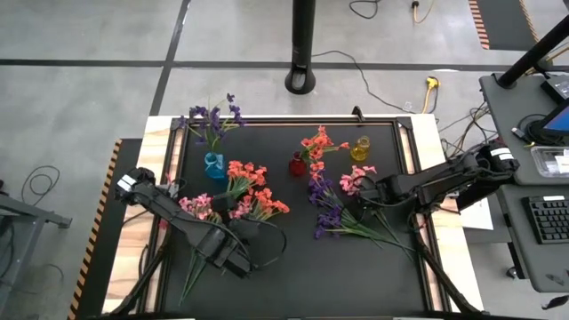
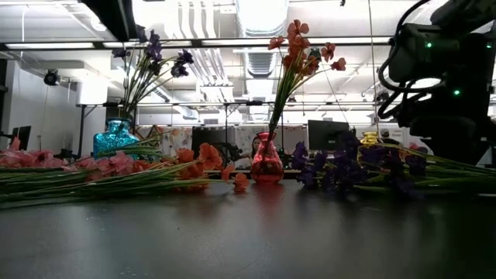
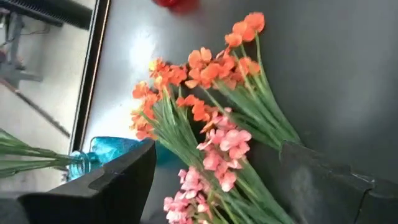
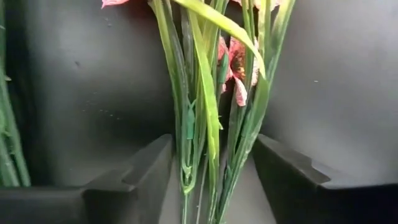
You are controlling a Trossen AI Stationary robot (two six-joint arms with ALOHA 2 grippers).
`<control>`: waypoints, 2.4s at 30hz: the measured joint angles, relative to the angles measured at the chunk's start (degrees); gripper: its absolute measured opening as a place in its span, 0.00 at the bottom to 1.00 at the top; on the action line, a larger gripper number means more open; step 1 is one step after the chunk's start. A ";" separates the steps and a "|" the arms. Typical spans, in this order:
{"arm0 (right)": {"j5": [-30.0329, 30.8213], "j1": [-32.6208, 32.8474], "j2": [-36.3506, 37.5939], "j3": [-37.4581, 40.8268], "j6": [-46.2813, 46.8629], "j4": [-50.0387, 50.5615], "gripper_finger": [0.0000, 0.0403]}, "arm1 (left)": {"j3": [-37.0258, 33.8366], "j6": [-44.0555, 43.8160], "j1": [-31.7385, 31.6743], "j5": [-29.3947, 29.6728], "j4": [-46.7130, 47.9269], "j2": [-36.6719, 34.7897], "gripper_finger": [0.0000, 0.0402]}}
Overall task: Sort flowers into vase by color
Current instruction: Put the top pink flowers into the yellow vase
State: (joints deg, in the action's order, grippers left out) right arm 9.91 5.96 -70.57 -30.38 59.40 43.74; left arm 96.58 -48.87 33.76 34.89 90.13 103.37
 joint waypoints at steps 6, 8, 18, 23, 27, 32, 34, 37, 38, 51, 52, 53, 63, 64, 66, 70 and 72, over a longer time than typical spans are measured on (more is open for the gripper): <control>-0.34 0.02 0.00 0.67 0.39 -2.48 0.32 | 5.50 5.16 1.18 -0.49 0.05 -3.60 0.80; -0.35 0.04 0.05 0.71 0.39 -2.87 0.25 | 7.75 6.05 1.23 0.58 -0.18 -4.94 0.80; 0.49 0.02 0.84 -1.13 -1.88 -1.56 0.04 | 10.60 5.15 3.66 10.78 -0.13 -11.75 0.80; 2.57 -0.04 4.66 -4.69 -4.44 0.35 0.05 | 6.39 5.07 4.70 11.15 -0.08 -14.86 0.80; 4.88 0.16 10.37 -6.13 -5.44 0.78 0.05 | 1.70 0.42 4.72 11.17 -0.09 -17.76 0.80; 15.31 0.37 19.81 -6.63 -6.44 0.14 0.05 | -3.99 -2.74 4.84 11.26 -4.34 -19.38 0.80; 20.18 0.37 23.83 -6.75 -7.65 -1.42 0.05 | -5.90 -2.75 4.85 11.30 -5.75 -20.03 0.80; 28.10 0.37 28.98 -6.75 -10.01 -4.88 0.04 | -7.92 -2.90 4.83 12.41 -5.99 -20.18 0.80; 30.69 0.37 30.54 -6.75 -11.53 -6.71 0.04 | -8.38 -2.90 4.83 12.42 -5.99 -20.20 0.80; 57.51 -2.93 36.37 -6.77 -49.74 -43.48 0.04 | -8.96 -2.95 4.83 15.42 -6.12 -20.59 0.80; 57.20 -3.85 36.11 -6.75 -55.24 -49.16 0.04 | -8.96 -2.93 4.83 15.78 -6.10 -20.59 0.80; 57.13 -4.83 35.74 -6.77 -61.15 -55.27 0.04 | -8.96 -2.91 4.83 16.13 -6.12 -20.59 0.80; 43.85 -18.87 33.87 -6.45 -74.40 -72.43 0.04 | -8.96 -4.34 4.83 16.71 -6.14 -20.59 0.80; 43.42 -20.25 33.19 -6.32 -74.40 -72.36 0.04 | -8.96 -4.36 4.83 16.70 -6.15 -20.59 0.80; 42.52 -22.59 31.68 -6.26 -74.40 -72.37 0.04 | -8.96 -4.38 4.83 16.71 -6.14 -20.59 0.80; 42.10 -24.83 28.49 -6.18 -74.24 -71.48 0.04 | -8.96 -4.65 4.83 16.72 -6.17 -20.57 0.80; 42.08 -25.02 27.12 -6.18 -73.67 -70.85 0.04 | -8.96 -4.84 4.83 16.70 -6.14 -20.57 0.80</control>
State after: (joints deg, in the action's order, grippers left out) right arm 51.99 -19.06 -43.45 -36.56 -14.27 -27.12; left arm 87.61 -53.71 38.59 51.59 83.99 82.81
